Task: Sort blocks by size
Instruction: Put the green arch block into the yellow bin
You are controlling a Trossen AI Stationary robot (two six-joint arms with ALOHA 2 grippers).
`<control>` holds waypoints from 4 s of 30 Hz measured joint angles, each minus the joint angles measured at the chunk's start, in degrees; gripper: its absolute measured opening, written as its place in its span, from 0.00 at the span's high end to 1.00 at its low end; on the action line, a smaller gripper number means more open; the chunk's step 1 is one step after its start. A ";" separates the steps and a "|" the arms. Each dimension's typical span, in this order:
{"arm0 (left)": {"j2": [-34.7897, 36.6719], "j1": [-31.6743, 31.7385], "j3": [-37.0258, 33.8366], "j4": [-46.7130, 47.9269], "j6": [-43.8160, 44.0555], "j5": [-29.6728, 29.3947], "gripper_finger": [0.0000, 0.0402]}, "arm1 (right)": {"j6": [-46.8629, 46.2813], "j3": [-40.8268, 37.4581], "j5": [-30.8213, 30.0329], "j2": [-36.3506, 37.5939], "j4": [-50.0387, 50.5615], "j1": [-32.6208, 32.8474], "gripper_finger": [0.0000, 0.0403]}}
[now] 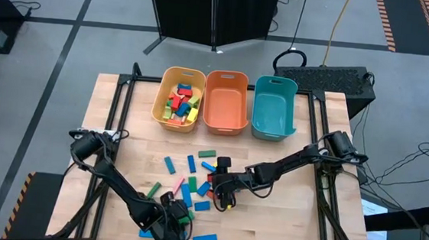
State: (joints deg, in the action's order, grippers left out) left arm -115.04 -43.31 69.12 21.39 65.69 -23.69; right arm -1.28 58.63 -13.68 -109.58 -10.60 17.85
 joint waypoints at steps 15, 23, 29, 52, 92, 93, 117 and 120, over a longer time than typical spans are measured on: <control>0.00 0.12 -0.15 2.07 -0.19 -1.54 0.59 | 0.00 0.00 0.01 0.00 -0.15 0.00 0.39; 1.25 0.53 -0.33 5.26 -0.09 -1.59 0.68 | 0.24 0.00 0.01 0.00 -0.42 0.00 0.39; 4.70 1.43 -0.44 10.59 -1.41 -2.96 0.64 | 0.73 0.00 0.05 0.00 -1.32 0.00 0.39; 17.29 10.10 -0.30 22.73 -11.63 -5.59 0.67 | 0.92 0.00 0.10 0.02 -1.31 -0.13 0.39; 30.20 44.22 -0.24 24.50 -41.05 -1.26 0.67 | -0.62 0.00 0.08 0.02 1.94 -0.13 0.39; 30.85 45.56 -0.24 24.57 -42.01 -1.01 0.67 | -1.01 -0.02 0.08 0.02 2.32 -0.13 0.39; 29.29 70.48 -0.33 23.75 -50.36 11.17 0.60 | -3.89 -0.02 -1.48 0.02 3.71 1.01 0.39; 27.36 72.00 -0.35 23.11 -51.28 11.15 0.59 | -3.97 -0.02 -1.47 0.02 3.64 1.01 0.39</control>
State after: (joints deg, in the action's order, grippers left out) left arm -87.69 28.69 68.77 44.50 14.41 -12.53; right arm -5.25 58.61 -15.16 -109.56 -6.95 18.85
